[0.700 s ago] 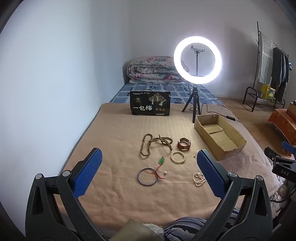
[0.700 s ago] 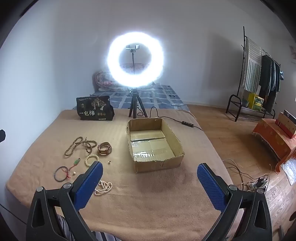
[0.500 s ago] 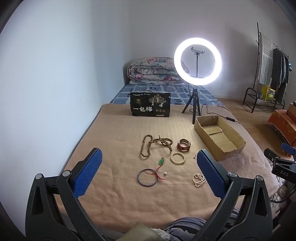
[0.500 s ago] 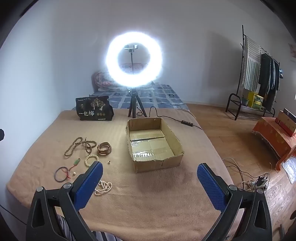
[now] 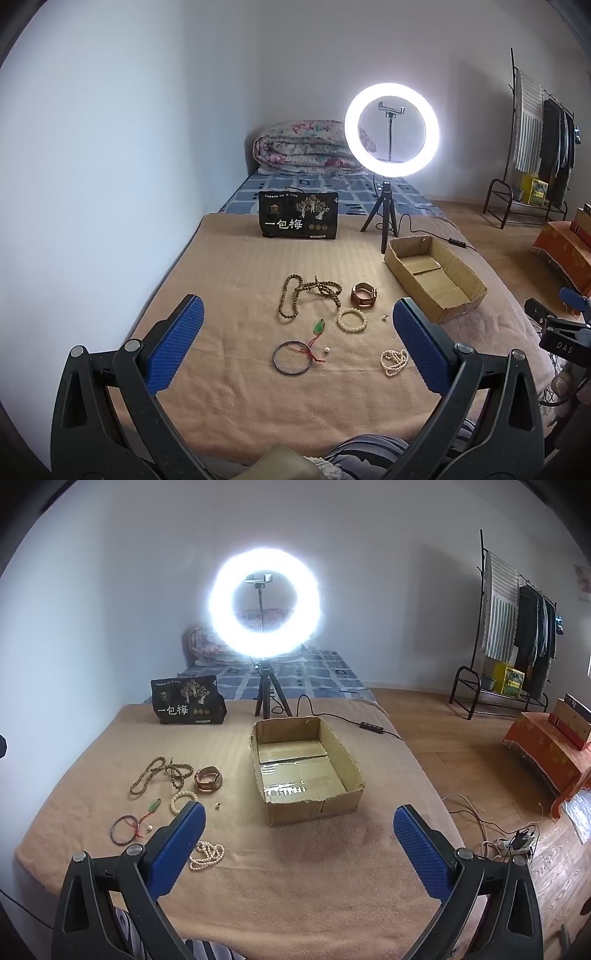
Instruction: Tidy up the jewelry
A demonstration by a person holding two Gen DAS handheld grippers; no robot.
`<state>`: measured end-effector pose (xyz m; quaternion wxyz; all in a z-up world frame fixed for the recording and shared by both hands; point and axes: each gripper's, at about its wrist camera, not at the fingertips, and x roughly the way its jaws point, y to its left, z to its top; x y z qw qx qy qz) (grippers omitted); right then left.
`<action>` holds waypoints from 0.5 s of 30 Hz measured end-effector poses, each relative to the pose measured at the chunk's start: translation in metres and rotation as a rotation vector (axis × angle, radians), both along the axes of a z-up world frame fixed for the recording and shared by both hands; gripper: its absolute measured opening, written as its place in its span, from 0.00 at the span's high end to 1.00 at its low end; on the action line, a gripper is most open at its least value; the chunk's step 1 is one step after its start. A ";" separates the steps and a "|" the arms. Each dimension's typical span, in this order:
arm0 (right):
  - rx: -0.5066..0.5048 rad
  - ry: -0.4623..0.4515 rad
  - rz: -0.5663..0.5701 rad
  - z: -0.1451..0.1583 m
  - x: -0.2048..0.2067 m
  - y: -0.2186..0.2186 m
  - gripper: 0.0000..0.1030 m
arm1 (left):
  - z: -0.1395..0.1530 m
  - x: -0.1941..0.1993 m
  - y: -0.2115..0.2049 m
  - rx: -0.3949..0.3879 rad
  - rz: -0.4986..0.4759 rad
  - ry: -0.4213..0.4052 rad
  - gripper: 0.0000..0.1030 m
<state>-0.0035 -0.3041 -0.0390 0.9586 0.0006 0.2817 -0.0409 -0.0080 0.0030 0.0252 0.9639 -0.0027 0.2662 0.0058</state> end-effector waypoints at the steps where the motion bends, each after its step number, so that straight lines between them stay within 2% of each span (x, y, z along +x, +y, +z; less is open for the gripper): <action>1: 0.001 0.000 0.000 0.000 0.000 0.000 0.00 | 0.001 0.000 0.000 0.001 0.000 0.000 0.00; 15: 0.007 -0.004 -0.004 0.002 -0.002 0.000 0.00 | 0.007 -0.002 -0.002 -0.002 0.001 -0.015 0.00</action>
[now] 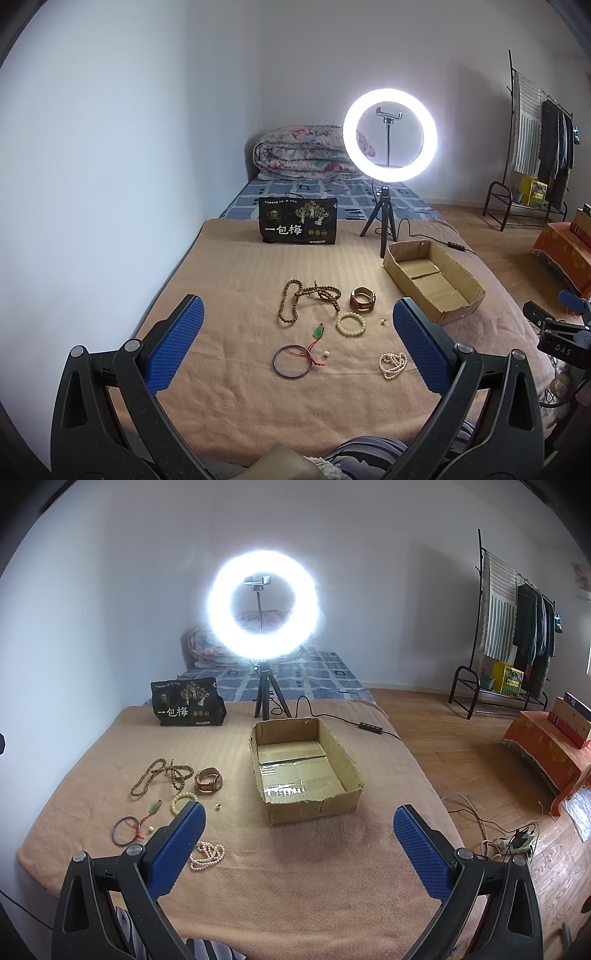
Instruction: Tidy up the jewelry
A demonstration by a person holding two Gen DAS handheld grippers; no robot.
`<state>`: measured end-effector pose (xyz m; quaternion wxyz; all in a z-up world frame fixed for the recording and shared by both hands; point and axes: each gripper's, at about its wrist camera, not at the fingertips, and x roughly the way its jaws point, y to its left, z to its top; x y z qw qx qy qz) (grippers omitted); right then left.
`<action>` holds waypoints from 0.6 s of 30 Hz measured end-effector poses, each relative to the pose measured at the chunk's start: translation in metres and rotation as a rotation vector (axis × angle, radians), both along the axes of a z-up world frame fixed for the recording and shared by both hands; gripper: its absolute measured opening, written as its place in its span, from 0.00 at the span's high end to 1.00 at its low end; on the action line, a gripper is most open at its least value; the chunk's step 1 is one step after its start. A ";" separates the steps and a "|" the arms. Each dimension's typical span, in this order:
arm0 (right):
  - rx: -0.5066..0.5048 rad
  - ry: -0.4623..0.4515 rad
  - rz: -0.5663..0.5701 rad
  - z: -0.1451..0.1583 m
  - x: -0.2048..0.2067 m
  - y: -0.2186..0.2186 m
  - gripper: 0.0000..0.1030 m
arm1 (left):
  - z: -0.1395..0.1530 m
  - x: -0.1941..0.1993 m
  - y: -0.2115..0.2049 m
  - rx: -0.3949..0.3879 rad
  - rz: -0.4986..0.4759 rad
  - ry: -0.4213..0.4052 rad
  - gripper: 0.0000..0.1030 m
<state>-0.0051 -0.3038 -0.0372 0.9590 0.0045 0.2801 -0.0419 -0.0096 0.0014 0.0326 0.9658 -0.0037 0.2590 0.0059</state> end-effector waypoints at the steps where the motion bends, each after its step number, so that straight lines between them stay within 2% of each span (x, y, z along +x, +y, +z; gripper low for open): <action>1: 0.001 0.000 -0.001 0.000 0.000 0.000 0.00 | 0.001 0.001 0.000 0.000 0.000 0.000 0.00; 18: 0.011 0.008 0.001 -0.003 0.001 -0.001 0.00 | 0.001 0.000 -0.002 0.005 -0.002 -0.003 0.00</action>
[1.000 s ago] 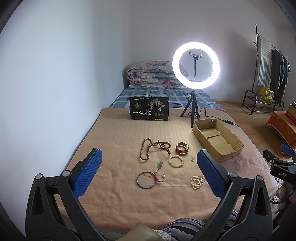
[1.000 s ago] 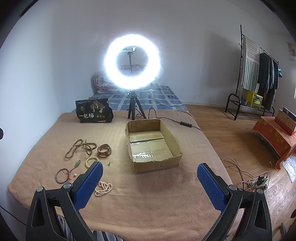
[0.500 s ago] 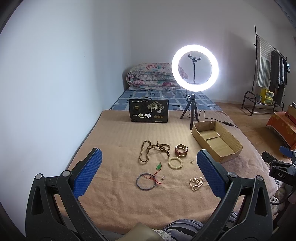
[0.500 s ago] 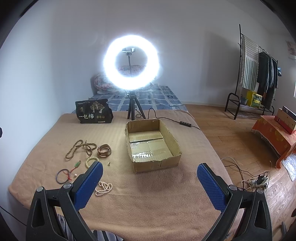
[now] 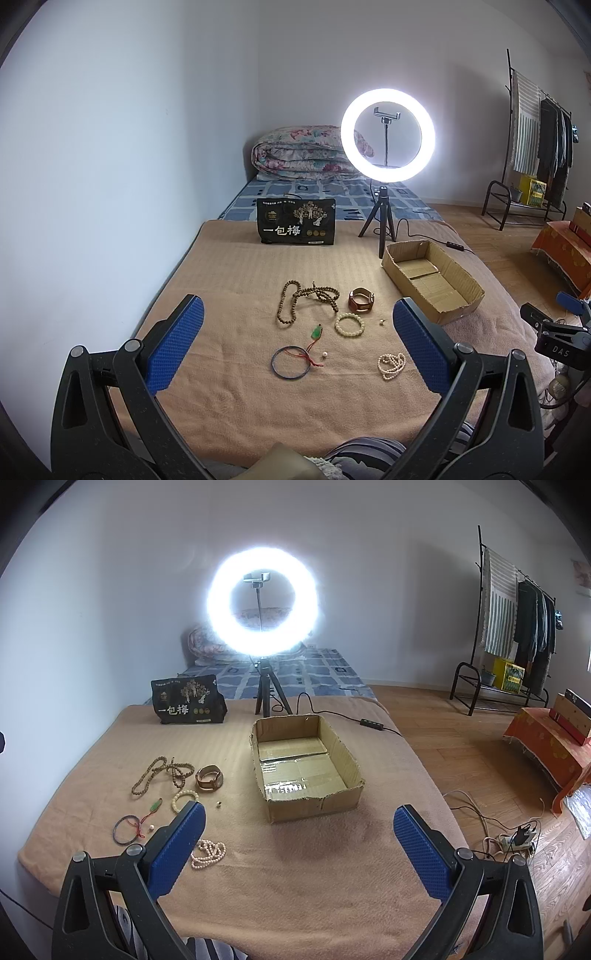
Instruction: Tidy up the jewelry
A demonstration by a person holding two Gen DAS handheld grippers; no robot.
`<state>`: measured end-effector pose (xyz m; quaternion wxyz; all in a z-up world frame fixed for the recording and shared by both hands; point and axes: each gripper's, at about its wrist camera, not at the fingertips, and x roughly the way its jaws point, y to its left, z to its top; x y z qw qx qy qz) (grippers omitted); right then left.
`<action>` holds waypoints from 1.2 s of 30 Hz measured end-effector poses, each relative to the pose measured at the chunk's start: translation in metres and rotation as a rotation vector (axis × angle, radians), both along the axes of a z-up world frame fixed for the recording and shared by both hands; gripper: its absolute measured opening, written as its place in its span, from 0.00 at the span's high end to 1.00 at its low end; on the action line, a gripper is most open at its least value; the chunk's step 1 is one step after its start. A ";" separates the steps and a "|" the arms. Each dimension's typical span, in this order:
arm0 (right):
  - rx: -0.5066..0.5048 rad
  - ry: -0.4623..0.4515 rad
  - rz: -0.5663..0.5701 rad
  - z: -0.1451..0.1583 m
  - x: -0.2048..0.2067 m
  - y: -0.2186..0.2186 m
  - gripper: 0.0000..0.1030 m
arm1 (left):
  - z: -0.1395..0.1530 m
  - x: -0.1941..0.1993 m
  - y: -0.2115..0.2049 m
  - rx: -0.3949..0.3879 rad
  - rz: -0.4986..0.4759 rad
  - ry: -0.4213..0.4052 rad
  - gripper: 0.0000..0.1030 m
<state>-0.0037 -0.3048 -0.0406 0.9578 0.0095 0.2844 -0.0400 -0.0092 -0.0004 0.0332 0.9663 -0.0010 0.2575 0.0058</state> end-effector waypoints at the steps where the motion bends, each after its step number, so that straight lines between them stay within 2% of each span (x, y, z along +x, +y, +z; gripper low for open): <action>1: 0.000 0.000 -0.001 0.000 0.000 0.000 0.00 | -0.001 -0.001 0.000 -0.001 0.000 -0.001 0.00; 15: 0.002 0.004 0.000 -0.002 -0.002 -0.001 0.00 | -0.003 -0.002 -0.001 0.000 0.000 -0.002 0.00; 36: -0.001 0.045 0.011 -0.012 0.012 0.000 0.00 | -0.030 0.019 0.005 -0.003 0.009 0.048 0.00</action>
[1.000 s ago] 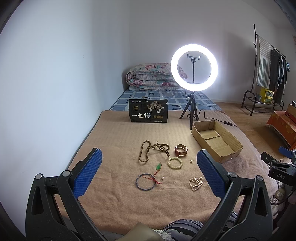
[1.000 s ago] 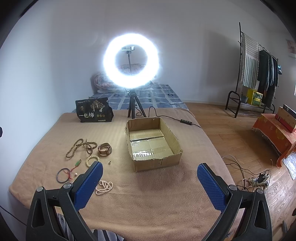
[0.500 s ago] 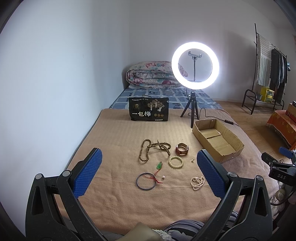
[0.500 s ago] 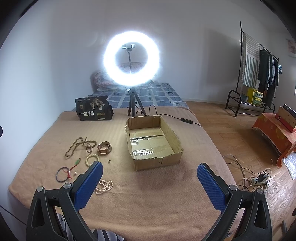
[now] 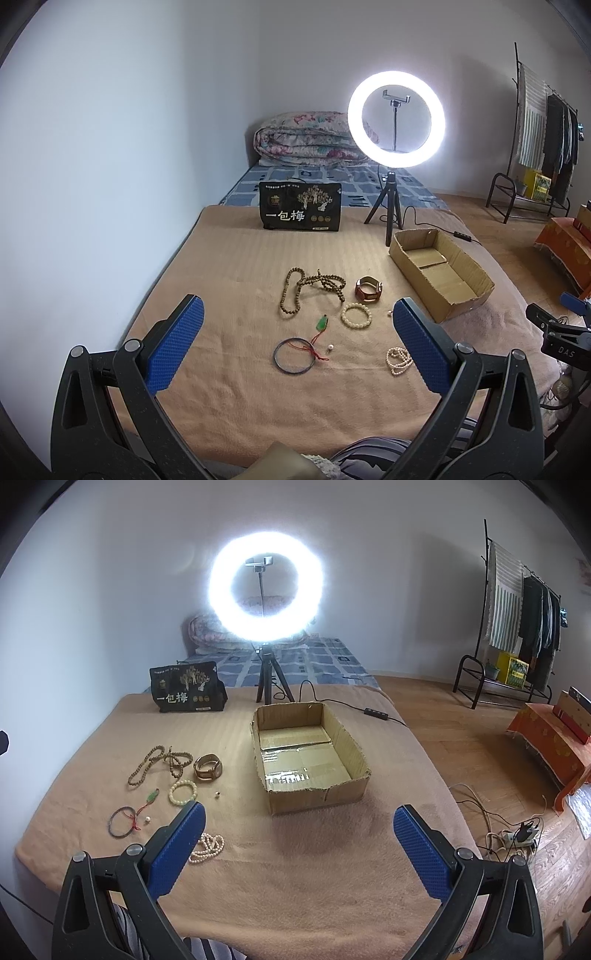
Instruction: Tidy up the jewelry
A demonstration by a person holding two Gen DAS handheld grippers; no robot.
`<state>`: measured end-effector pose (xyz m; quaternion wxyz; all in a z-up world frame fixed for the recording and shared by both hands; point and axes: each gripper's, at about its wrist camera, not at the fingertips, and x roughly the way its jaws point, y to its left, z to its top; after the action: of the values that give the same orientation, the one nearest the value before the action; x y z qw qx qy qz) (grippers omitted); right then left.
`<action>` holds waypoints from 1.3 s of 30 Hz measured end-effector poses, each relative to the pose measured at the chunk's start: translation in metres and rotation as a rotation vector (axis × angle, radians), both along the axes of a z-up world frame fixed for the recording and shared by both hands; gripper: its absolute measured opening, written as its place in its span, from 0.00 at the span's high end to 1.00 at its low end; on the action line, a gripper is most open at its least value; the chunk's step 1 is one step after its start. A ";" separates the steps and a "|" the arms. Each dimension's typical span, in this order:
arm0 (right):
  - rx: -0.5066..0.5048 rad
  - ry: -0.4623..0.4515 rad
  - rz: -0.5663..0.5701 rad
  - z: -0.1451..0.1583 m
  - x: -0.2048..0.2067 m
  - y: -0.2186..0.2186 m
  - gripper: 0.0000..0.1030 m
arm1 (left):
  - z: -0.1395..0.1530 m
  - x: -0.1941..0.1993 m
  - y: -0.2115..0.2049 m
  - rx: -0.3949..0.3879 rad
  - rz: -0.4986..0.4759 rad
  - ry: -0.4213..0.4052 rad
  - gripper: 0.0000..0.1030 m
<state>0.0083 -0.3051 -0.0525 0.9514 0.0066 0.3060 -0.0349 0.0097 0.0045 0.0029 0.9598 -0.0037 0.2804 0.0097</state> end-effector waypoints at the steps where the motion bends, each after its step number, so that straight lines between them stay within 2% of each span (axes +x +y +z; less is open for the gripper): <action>1: 0.000 0.004 0.002 -0.001 0.001 0.000 0.00 | -0.002 0.002 0.001 -0.001 0.002 0.004 0.00; 11: -0.033 0.033 0.057 -0.017 0.019 0.002 0.00 | -0.034 0.025 0.031 -0.048 0.016 0.075 0.00; 16: -0.038 0.061 0.108 -0.033 0.032 -0.001 0.00 | -0.069 0.038 0.044 -0.048 -0.009 0.150 0.00; 20: -0.050 0.094 0.166 -0.046 0.043 0.001 0.00 | -0.101 0.053 0.044 -0.050 -0.071 0.239 0.00; 29: -0.049 0.205 0.373 -0.083 0.078 0.028 0.00 | -0.163 0.088 0.030 -0.070 -0.158 0.395 0.00; 34: -0.032 0.283 0.422 -0.104 0.097 0.039 0.00 | -0.193 0.107 0.023 -0.017 -0.158 0.451 0.00; 39: -0.067 0.343 0.470 -0.121 0.107 0.051 0.02 | -0.215 0.120 0.026 -0.025 -0.144 0.487 0.00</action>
<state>0.1152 -0.2539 -0.1735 0.8673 -0.1018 0.4544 0.1759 0.1297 0.0302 -0.2124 0.8622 0.0069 0.5028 -0.0618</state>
